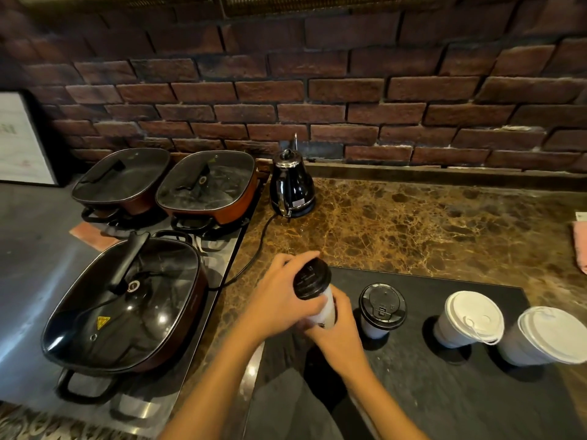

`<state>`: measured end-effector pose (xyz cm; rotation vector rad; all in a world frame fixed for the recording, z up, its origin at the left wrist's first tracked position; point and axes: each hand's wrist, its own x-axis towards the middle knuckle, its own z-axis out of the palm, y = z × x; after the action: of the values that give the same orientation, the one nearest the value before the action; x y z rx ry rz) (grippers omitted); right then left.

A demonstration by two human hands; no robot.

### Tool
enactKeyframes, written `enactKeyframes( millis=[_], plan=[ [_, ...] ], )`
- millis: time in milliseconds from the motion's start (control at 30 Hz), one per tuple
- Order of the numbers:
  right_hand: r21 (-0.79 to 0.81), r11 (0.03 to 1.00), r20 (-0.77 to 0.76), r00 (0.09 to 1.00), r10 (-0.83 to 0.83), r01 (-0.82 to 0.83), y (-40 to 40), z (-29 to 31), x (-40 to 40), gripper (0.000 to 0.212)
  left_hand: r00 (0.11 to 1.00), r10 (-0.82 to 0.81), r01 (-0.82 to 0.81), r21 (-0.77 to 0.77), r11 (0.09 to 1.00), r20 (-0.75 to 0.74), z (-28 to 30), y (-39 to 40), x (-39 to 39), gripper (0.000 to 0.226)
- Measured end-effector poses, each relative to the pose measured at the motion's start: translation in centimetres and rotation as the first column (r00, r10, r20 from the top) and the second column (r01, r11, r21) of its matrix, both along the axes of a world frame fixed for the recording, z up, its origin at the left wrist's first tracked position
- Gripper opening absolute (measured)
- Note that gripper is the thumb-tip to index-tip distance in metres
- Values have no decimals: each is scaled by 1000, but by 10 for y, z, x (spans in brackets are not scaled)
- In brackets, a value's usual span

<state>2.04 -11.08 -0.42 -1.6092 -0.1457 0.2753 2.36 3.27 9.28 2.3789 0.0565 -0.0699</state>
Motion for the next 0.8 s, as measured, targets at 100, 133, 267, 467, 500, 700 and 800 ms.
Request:
enactKeyframes(
  millis=[100, 133, 267, 467, 500, 700, 800],
  plan=[
    [131, 990, 15, 998, -56, 54, -15, 38, -4, 75, 998, -11, 19, -143, 990, 61, 27, 3, -4, 78],
    [188, 977, -33, 995, -95, 100, -20, 46, -4, 74, 997, -10, 25, -191, 981, 79, 34, 2, -4, 79],
    [462, 833, -405, 908, -108, 306, -32, 77, -6, 48, 997, -23, 47, -330, 943, 78, 55, -11, -6, 75],
    [505, 724, -556, 819, -144, 471, -46, 102, -11, 25, 974, -198, 206, -65, 976, 110, 97, -43, -3, 79],
    [505, 725, -564, 815, -133, 469, -47, 105, -13, 25, 972, -199, 204, -23, 979, 128, 104, -48, -2, 81],
    [542, 709, -569, 818, -87, 452, -55, 120, -16, 19, 895, -405, 369, 204, 907, 186, 138, -76, -10, 68],
    [595, 658, -540, 836, -99, 462, -63, 126, -17, 19, 838, -490, 421, 286, 861, 241, 136, -85, -14, 72]
  ],
)
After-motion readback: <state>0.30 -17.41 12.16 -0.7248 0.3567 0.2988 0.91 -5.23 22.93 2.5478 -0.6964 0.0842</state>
